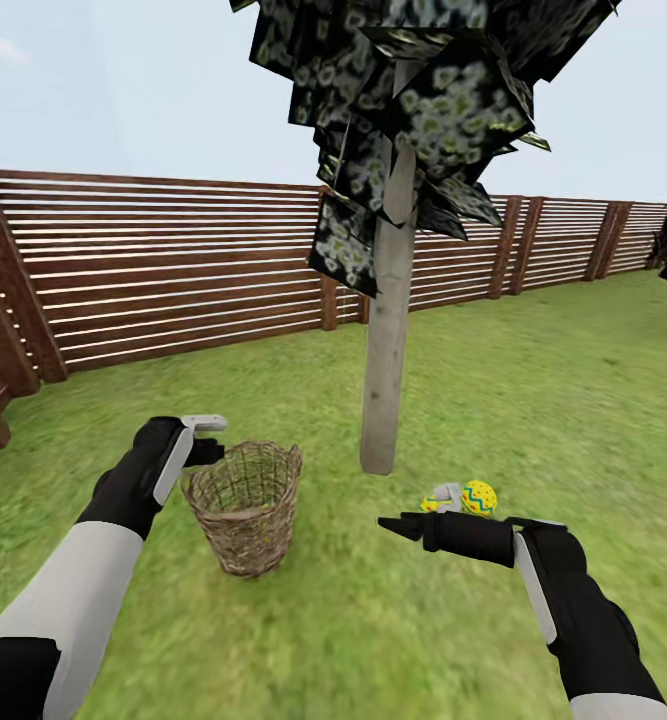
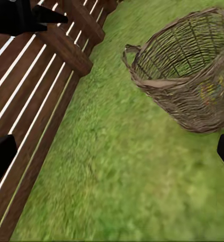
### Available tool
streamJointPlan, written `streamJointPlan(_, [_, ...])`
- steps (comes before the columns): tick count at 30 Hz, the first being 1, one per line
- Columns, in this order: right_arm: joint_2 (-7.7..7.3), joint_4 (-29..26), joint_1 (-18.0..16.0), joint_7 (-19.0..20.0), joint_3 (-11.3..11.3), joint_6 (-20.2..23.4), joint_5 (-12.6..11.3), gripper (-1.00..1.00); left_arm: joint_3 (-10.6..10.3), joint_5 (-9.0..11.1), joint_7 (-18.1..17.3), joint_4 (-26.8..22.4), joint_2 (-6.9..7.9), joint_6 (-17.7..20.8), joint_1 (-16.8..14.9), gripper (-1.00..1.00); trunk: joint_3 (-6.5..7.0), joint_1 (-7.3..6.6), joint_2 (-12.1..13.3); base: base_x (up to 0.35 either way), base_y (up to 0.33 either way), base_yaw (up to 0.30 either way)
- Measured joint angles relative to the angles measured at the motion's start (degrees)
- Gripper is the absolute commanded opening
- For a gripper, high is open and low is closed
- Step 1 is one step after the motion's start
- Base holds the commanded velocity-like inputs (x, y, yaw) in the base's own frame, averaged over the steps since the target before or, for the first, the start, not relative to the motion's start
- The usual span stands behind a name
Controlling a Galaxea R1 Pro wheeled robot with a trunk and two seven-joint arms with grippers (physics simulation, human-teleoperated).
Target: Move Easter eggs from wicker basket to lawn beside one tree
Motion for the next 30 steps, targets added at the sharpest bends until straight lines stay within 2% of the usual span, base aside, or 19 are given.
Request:
streamJointPlan(20, [0.00,2.5,-0.1,0.1,0.0,-0.2,0.0,1.00,0.1,-0.1,-0.1,0.2,-0.01,0.1,0.0,1.00,0.00,0.00,0.0,0.270,0.149,-0.286])
streamJointPlan(26, [0.00,2.4,-0.1,0.3,-0.1,-0.4,0.0,1.00,0.3,-0.1,-0.1,0.6,-0.07,0.2,0.0,1.00,0.00,0.02,0.0,0.123,0.277,-0.071])
streamJointPlan(30, [0.01,2.4,-0.1,0.3,0.0,-0.5,0.1,1.00,0.5,-0.1,-0.1,0.7,-0.08,0.3,0.0,1.00,0.00,0.02,0.0,0.023,0.318,0.097])
